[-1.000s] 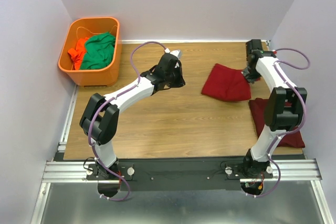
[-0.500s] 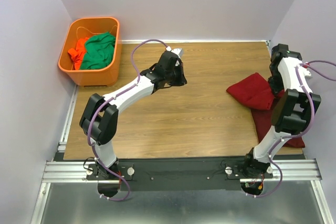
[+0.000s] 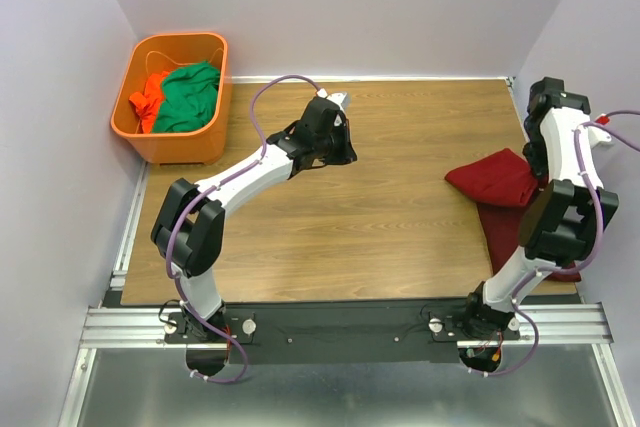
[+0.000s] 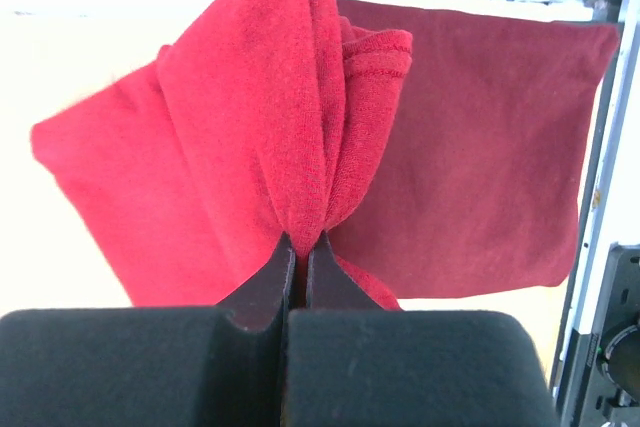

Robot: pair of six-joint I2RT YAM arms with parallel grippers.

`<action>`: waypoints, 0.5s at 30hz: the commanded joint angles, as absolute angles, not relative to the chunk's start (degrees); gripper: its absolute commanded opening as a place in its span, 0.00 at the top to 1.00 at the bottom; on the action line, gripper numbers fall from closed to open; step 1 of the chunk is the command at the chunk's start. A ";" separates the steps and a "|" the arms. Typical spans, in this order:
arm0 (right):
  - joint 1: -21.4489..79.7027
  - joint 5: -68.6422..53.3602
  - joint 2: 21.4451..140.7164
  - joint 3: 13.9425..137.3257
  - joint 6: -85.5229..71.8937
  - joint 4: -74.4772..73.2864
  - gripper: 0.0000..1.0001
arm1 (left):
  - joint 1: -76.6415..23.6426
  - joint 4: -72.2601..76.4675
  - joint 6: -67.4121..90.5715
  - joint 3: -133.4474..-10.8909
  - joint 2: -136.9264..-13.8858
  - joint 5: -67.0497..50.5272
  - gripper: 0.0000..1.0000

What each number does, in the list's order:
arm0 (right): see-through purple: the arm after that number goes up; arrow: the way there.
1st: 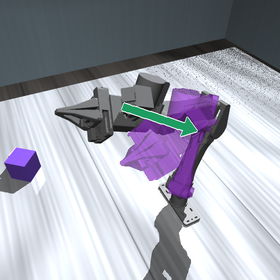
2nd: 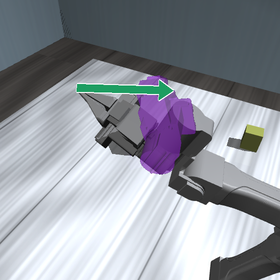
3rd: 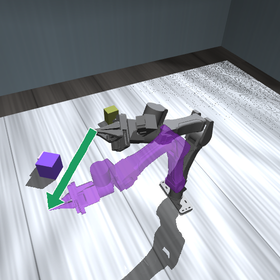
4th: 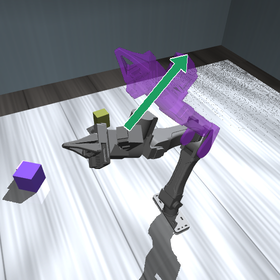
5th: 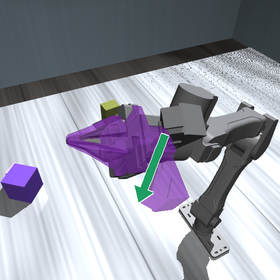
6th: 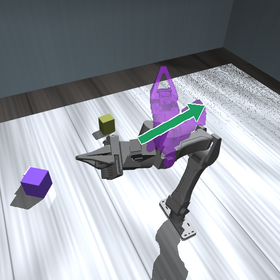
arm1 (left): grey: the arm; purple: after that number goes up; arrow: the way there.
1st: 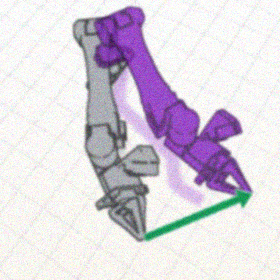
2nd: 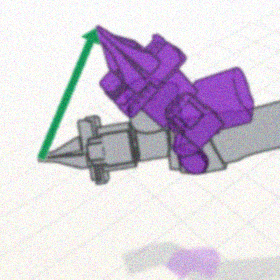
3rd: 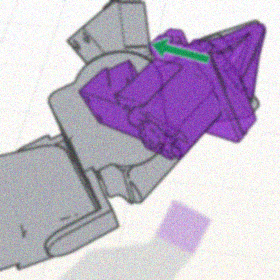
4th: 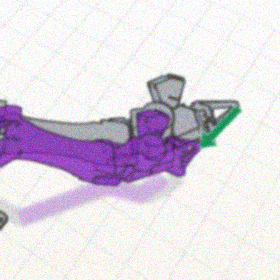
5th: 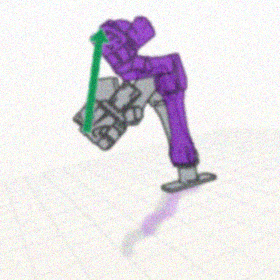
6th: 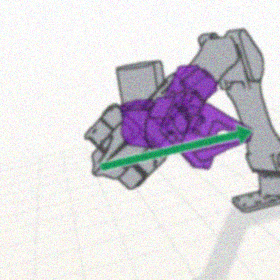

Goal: Fold and stack the t-shirts
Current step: Neatly place the folded tshirt to the corner

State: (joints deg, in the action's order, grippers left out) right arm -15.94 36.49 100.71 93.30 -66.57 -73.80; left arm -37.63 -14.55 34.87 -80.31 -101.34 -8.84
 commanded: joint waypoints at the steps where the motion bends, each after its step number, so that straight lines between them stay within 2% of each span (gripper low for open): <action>1: -17.23 41.13 98.09 96.68 -67.32 -76.55 0.99 | -38.06 -15.03 33.75 -81.65 -99.05 -10.46 1.00; 15: -17.93 42.71 93.61 96.68 -67.06 -78.14 0.99 | -38.32 -15.03 33.93 -81.74 -99.14 -10.46 1.00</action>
State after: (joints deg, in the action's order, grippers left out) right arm -17.23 38.37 96.36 95.15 -66.37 -75.68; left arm -37.89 -14.70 34.87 -80.31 -101.32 -9.26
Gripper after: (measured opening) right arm 0.016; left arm 0.003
